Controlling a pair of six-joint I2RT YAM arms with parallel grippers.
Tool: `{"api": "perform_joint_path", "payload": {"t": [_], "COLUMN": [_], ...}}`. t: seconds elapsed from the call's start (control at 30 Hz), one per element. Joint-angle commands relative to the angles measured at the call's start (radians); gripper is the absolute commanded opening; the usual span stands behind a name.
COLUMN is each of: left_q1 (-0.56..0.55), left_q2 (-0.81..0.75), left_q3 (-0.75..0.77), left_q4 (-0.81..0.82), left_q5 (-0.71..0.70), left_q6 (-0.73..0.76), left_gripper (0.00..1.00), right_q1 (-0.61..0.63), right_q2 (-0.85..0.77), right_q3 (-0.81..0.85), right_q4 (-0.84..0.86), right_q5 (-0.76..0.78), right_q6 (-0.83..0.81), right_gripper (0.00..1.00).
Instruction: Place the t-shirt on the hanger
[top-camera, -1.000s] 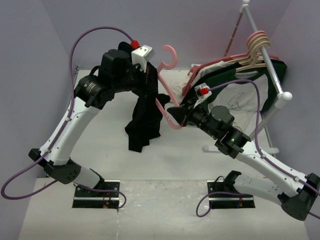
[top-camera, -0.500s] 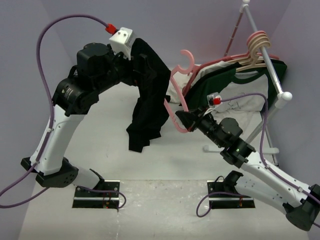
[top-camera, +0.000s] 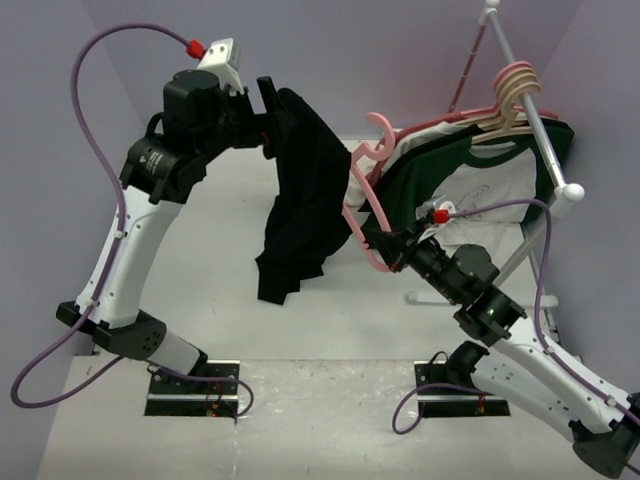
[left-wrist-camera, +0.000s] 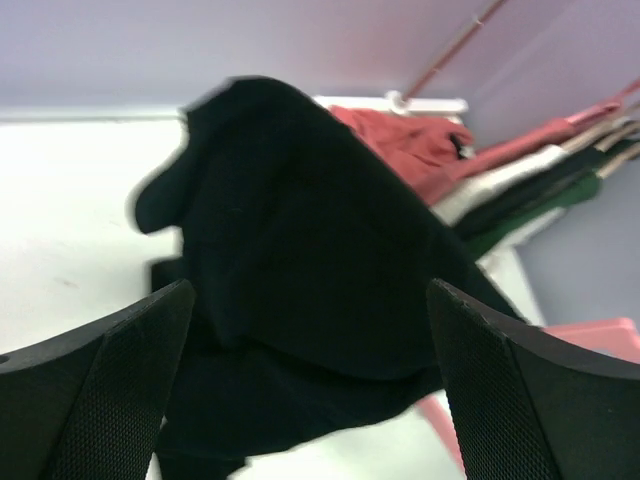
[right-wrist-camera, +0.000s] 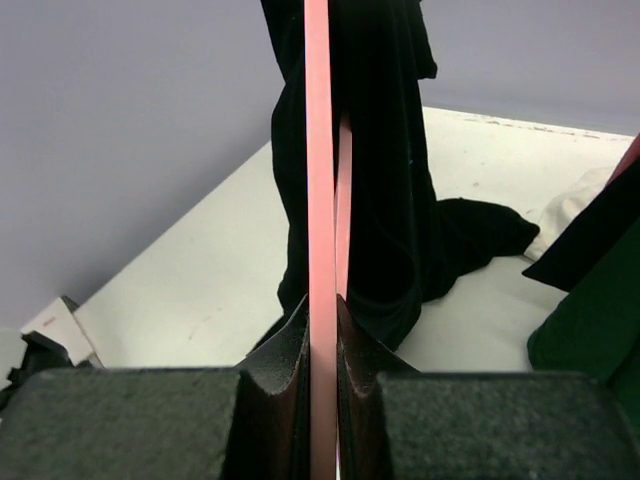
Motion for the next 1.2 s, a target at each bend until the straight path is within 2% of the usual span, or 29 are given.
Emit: {"api": "perform_joint_path", "payload": {"t": [0.0,0.13,0.23,0.37,0.4,0.43,0.5,0.6,0.73,0.87,1.07,1.17], "left_q1": [-0.001,-0.002,-0.001,-0.001,-0.001,-0.001,-0.001,0.001,0.001,0.002,0.0,-0.001], "left_q2": [-0.049,-0.039,-0.088,-0.253,-0.262,-0.326,-0.394,-0.421,-0.349,-0.252,-0.091,-0.069], "left_q3": [-0.063,-0.033,-0.057,-0.281,-0.295,-0.391,-0.499,-0.556,-0.462,-0.311,-0.12,-0.116], "left_q4": [0.212,0.216,0.226,0.328,0.364,0.446,0.521,0.513,0.4,0.248,0.051,0.004], "left_q5": [0.237,0.319,0.333,0.317,0.309,0.308,0.389,0.583,0.774,0.822,0.913,0.995], "left_q6": [-0.153,0.005,0.197,0.57,0.637,0.733,0.934,1.116,1.274,1.428,1.515,1.524], "left_gripper": [1.0,1.0,1.0,1.0,1.0,1.0,1.0,1.0,1.0,0.98,0.94,0.91], "right_q1": [-0.006,-0.007,-0.011,-0.04,-0.05,-0.064,-0.089,-0.096,-0.099,-0.097,-0.097,-0.097], "right_q2": [0.022,0.02,0.01,-0.012,-0.014,-0.031,-0.061,-0.117,-0.183,-0.217,-0.2,-0.179], "right_q3": [0.077,0.089,0.08,0.061,0.06,0.052,0.04,0.015,-0.017,-0.033,-0.019,-0.013], "right_q4": [0.005,-0.008,-0.007,0.014,0.015,0.015,0.015,0.006,-0.017,-0.039,-0.067,-0.073], "right_q5": [-0.046,-0.031,-0.036,-0.081,-0.097,-0.123,-0.157,-0.202,-0.209,-0.205,-0.251,-0.279], "right_q6": [-0.109,-0.101,-0.087,-0.042,-0.033,-0.028,-0.028,-0.042,-0.053,-0.062,-0.089,-0.12], "right_gripper": [0.0,0.0,0.0,0.0,0.0,0.0,0.0,0.0,0.0,0.0,0.0,0.0]}}
